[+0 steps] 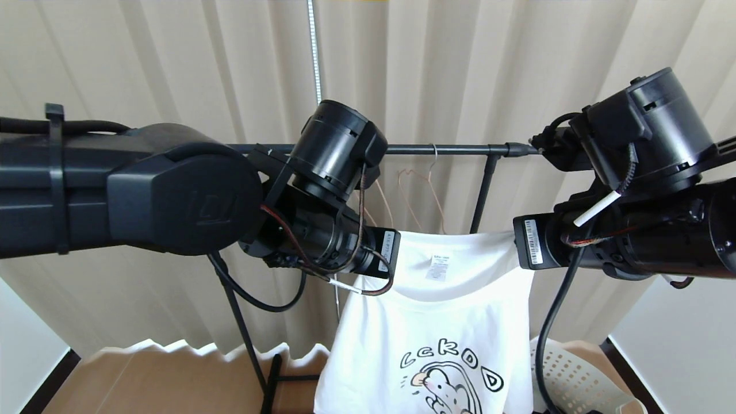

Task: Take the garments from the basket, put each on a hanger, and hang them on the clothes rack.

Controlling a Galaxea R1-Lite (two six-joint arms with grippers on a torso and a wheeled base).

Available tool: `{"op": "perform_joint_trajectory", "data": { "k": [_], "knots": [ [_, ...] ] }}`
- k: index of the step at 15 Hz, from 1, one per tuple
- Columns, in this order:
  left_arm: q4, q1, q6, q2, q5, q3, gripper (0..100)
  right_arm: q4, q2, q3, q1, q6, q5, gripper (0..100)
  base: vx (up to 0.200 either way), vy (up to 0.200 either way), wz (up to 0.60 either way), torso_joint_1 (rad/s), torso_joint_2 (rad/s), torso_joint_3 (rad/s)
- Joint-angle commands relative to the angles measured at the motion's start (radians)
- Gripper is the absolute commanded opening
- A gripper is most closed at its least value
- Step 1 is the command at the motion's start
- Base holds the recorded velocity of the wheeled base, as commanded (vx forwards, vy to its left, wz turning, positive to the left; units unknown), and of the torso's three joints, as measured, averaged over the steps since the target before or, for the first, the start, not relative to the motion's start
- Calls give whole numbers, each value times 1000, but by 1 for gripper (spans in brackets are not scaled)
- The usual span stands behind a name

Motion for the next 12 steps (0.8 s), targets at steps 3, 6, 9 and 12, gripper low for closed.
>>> {"op": "perform_joint_trajectory", "data": {
  "k": [3,6,9,12],
  "knots": [
    [-1,0,9,36,-1,-37,0,-10,0,22,-10,3,2,0,0,0,0,0,0,0],
    [-1,-5,12,34,-1,-36,0,-11,-2,20,-36,3,2,0,0,0,0,0,0,0],
    [-1,-11,12,25,-1,-31,100,-11,2,19,-64,3,2,0,0,0,0,0,0,0],
    [1,-16,12,11,-7,-25,100,-34,2,20,-96,-3,3,0,0,0,0,0,0,0]
  ]
}}
